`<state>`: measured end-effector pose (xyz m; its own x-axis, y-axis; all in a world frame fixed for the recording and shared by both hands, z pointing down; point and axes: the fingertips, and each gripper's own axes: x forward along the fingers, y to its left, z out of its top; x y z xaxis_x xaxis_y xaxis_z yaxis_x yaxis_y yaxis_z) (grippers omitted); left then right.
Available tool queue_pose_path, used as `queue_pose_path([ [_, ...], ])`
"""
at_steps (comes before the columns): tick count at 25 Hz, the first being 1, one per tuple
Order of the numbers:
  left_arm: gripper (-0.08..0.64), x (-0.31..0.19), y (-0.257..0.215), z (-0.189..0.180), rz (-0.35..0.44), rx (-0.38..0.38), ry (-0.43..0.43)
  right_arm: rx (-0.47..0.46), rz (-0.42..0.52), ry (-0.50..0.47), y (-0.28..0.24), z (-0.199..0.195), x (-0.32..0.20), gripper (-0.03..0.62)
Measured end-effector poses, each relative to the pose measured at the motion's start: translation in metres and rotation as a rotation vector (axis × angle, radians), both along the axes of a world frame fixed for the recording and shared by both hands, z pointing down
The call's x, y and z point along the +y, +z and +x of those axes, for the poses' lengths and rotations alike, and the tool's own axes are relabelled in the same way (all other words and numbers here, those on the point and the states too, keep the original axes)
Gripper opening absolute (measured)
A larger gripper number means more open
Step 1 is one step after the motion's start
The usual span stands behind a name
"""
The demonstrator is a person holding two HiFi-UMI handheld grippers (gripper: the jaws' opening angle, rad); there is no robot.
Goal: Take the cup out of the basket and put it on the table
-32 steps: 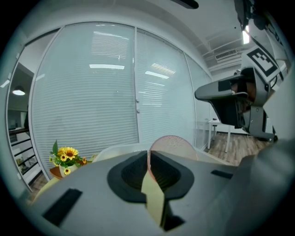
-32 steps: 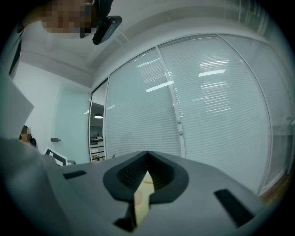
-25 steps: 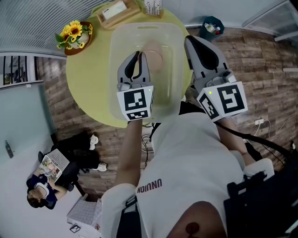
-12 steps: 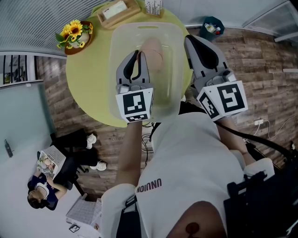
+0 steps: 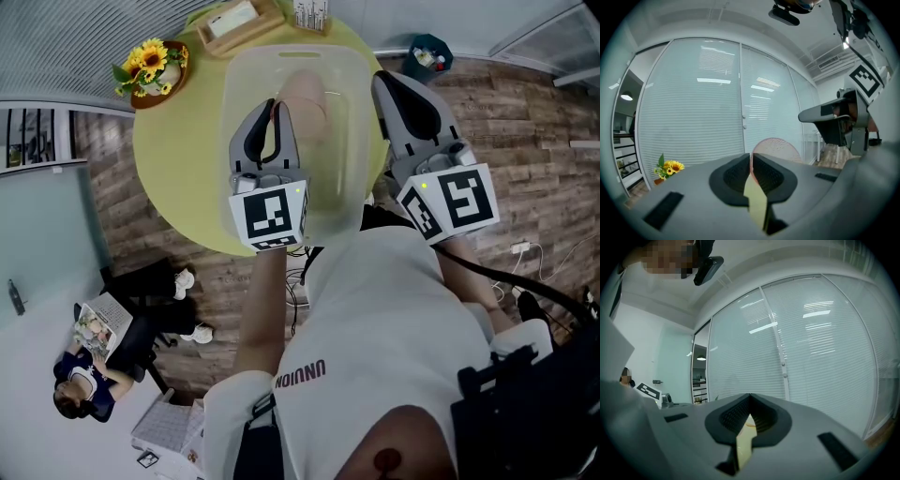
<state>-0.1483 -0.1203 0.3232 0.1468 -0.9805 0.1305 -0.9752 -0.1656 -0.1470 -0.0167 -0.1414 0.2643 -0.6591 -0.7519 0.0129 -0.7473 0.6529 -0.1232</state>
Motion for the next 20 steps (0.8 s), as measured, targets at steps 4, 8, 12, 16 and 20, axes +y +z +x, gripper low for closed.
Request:
queue_pose_path([
  [4,0.032,0.002,-0.003,-0.002,0.011,0.0,-0.007,0.001,0.002,0.0,0.0,0.0,0.0,0.018],
  [8,0.032,0.004,-0.008,-0.001,0.025,0.011,-0.008,0.003,0.003,0.001,0.001,0.0,0.0,0.018],
  [12,0.032,0.005,-0.018,-0.002,0.042,0.022,-0.01,0.006,0.004,0.0,-0.001,-0.001,0.0,0.018],
  [16,0.032,0.008,-0.024,-0.002,0.055,0.026,-0.015,0.008,0.005,-0.003,0.0,-0.001,0.0,0.018],
  [20,0.032,0.009,-0.025,-0.002,0.059,0.026,-0.015,0.01,0.007,-0.003,0.0,-0.001,0.001,0.018],
])
